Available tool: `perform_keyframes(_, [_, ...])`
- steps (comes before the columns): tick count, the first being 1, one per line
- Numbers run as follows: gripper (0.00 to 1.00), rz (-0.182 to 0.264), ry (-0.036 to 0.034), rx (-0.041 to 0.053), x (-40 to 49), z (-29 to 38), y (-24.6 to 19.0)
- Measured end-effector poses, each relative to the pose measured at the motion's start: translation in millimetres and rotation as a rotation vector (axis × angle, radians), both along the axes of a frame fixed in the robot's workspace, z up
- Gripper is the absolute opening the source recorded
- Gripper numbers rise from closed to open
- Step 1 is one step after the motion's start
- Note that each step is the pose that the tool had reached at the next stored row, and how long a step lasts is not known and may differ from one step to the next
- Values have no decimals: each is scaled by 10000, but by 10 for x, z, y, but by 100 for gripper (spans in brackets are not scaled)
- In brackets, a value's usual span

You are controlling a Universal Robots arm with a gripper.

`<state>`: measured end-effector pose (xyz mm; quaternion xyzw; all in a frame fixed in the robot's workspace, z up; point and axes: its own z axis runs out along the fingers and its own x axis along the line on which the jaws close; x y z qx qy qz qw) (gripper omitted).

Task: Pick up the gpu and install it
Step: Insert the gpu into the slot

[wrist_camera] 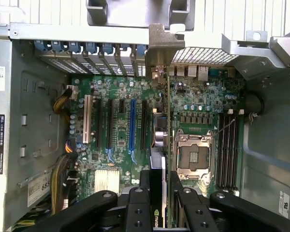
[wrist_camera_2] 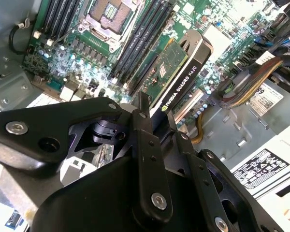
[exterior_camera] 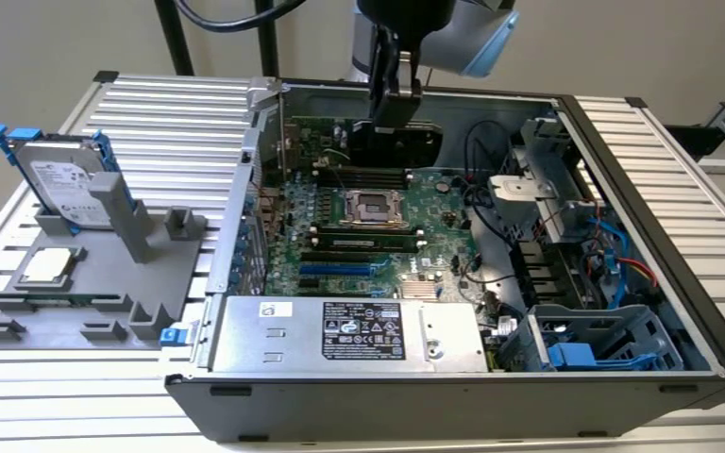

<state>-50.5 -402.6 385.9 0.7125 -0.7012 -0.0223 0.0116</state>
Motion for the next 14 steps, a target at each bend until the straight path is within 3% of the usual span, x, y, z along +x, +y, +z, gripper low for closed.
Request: perform_keyframes(14, [0,-1,0,0,0,-49,0])
